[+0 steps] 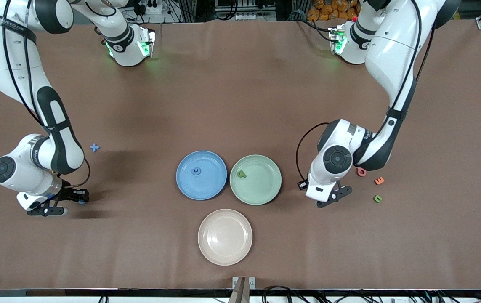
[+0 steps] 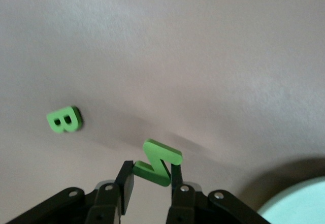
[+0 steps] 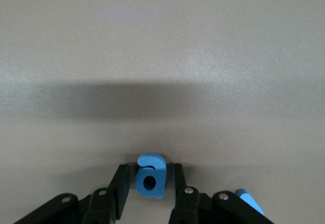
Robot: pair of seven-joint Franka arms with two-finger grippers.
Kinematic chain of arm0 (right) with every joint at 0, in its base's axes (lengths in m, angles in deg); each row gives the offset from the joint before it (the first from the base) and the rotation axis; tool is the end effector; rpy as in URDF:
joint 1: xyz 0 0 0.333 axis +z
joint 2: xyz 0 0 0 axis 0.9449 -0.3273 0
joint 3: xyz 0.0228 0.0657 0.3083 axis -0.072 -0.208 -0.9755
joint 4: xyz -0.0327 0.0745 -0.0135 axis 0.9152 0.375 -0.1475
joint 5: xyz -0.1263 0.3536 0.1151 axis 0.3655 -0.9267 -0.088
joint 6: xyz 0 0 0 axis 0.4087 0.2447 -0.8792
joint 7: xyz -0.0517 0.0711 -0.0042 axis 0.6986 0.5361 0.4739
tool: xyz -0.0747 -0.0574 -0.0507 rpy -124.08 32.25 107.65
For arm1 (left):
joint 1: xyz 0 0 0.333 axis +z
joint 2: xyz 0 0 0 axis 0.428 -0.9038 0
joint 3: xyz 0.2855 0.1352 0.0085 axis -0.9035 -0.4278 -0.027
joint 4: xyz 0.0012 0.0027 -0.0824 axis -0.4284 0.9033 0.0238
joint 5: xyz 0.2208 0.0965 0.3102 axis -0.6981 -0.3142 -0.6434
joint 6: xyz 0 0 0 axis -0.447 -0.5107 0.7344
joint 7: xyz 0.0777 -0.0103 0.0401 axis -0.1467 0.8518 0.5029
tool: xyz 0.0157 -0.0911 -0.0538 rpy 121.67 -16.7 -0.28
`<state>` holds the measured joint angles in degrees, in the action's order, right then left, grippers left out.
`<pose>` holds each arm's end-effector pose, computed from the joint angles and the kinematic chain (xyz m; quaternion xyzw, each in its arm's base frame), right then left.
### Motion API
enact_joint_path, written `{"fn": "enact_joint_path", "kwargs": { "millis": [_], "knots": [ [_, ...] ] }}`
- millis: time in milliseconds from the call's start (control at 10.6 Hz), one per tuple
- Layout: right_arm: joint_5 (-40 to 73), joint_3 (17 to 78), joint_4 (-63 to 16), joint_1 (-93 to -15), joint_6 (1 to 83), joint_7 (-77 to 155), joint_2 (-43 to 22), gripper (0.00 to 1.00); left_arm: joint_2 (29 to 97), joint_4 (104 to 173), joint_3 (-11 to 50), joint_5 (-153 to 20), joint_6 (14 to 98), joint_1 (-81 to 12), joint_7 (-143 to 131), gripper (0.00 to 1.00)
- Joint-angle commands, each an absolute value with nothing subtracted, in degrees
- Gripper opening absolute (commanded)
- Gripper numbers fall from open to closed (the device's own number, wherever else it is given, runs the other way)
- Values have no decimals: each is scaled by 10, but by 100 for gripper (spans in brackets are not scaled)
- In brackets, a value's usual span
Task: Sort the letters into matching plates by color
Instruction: 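Drop the green Z on the green plate with the left gripper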
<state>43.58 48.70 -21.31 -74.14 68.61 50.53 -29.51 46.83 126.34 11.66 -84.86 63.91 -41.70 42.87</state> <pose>0.6736 -0.1094 0.1773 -0.9993 -0.0065 -0.0351 0.0090 0.6368 -0.2919 0.2262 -0.9752 -0.2184 0.0224 0.0274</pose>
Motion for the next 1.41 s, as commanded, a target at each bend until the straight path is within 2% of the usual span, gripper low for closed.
{"fn": "enact_joint_path", "kwargs": {
  "millis": [0, 188, 470, 659, 941, 1035, 1223, 1317],
  "knots": [
    [429, 485, -204, -745, 687, 515, -302, 37, 482, 1267, 114, -853, 623, -456, 503, 0],
    [428, 486, -206, -745, 694, 515, -303, 31, 480, 1267, 114, -852, 623, -474, 543, 0],
    [428, 485, -206, -744, 693, 514, -304, 16, 477, 1245, 127, -852, 627, -479, 596, 0],
    [429, 486, -205, -744, 691, 513, -304, 12, 473, 1232, 138, -849, 635, -484, 643, 0],
    [423, 485, -201, -739, 685, 503, -296, 12, 467, 1231, 138, -849, 670, -499, 698, 0],
    [418, 485, -201, -734, 683, 489, -290, 12, 467, 1231, 138, -849, 672, -502, 699, 10],
    [416, 482, -201, -720, 662, 439, -282, 12, 464, 1227, 133, -856, 673, -504, 694, 100],
    [416, 482, -201, -709, 662, 405, -282, 12, 464, 1227, 129, -856, 672, -505, 693, 100]
  ]
}}
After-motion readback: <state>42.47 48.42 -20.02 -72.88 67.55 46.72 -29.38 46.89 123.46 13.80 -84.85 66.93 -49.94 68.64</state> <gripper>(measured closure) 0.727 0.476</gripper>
